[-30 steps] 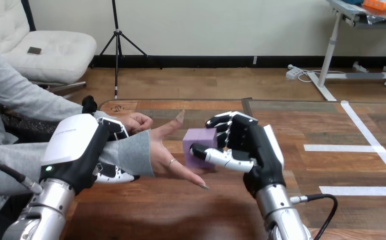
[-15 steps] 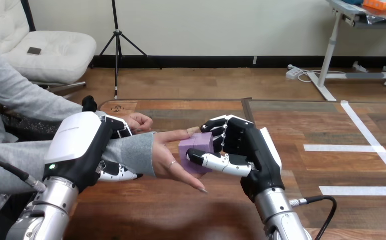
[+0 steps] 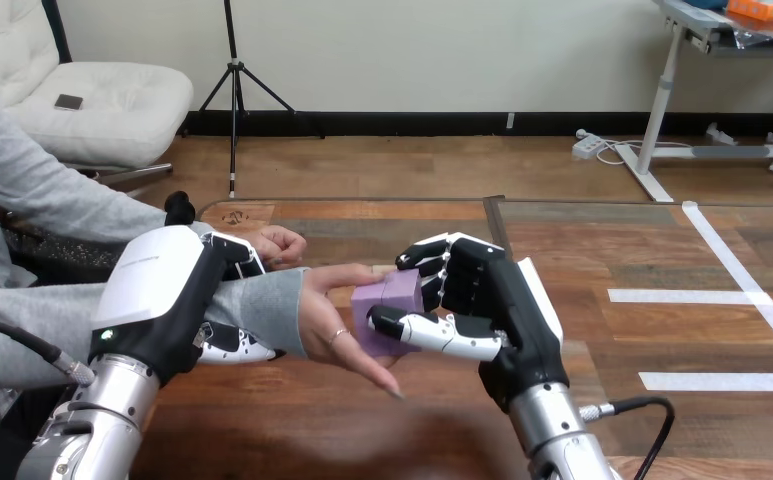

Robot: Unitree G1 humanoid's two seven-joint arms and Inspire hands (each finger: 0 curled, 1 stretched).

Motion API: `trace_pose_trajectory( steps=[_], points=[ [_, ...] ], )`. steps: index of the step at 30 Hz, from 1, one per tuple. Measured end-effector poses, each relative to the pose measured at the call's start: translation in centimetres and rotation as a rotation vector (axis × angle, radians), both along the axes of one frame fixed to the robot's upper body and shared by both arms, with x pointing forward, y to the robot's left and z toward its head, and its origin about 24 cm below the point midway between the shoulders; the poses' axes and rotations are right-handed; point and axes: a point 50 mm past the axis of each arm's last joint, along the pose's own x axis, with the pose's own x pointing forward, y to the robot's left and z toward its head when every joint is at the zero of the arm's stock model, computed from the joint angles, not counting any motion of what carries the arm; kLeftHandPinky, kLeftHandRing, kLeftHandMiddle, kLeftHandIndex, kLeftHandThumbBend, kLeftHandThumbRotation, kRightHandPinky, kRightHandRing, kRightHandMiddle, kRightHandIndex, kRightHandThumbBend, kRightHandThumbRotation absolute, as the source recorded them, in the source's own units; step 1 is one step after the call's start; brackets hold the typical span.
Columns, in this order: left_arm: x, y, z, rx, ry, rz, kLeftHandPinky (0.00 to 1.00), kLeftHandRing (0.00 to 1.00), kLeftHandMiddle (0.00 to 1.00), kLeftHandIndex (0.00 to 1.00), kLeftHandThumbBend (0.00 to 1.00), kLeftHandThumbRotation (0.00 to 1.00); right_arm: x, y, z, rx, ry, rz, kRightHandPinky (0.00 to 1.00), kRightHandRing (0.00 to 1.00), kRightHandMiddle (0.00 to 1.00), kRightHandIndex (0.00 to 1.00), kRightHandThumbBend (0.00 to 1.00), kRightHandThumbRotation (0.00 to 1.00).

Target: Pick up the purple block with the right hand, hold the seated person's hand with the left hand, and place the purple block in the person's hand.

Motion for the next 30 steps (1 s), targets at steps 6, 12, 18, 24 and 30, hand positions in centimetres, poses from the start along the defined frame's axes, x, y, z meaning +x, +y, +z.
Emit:
trace_pose_trajectory(
  steps=[6, 12, 18, 24, 30],
  points=[
    [0.03, 0.02, -0.10, -0.001, 0.004, 0.001, 0.17, 0.23, 0.31, 0.34, 0.68, 0.00, -0.47, 0.07, -0.07, 0.002, 0.001, 0.005, 0.30, 0.34, 0.41, 0.43, 0.87, 0.00],
    [0.03, 0.03, -0.18, -0.001, 0.006, -0.002, 0.17, 0.23, 0.31, 0.34, 0.68, 0.00, -0.71, 0.09, -0.21, 0.002, 0.006, 0.007, 0.30, 0.33, 0.41, 0.43, 0.88, 0.00],
    [0.03, 0.01, -0.19, -0.002, 0.005, -0.004, 0.17, 0.23, 0.31, 0.35, 0.68, 0.00, -0.80, 0.06, -0.29, 0.002, 0.010, 0.006, 0.30, 0.35, 0.41, 0.44, 0.87, 0.00],
    [0.03, -0.02, -0.17, -0.002, 0.004, -0.007, 0.20, 0.27, 0.35, 0.38, 0.72, 0.00, -0.77, 0.06, -0.15, 0.002, 0.010, 0.006, 0.34, 0.39, 0.43, 0.45, 0.87, 0.00],
    [0.04, -0.03, -0.16, 0.004, 0.003, -0.008, 0.28, 0.36, 0.43, 0.45, 0.74, 0.03, -0.66, 0.09, 0.09, 0.011, 0.017, 0.015, 0.38, 0.44, 0.48, 0.50, 0.89, 0.00]
  ],
)
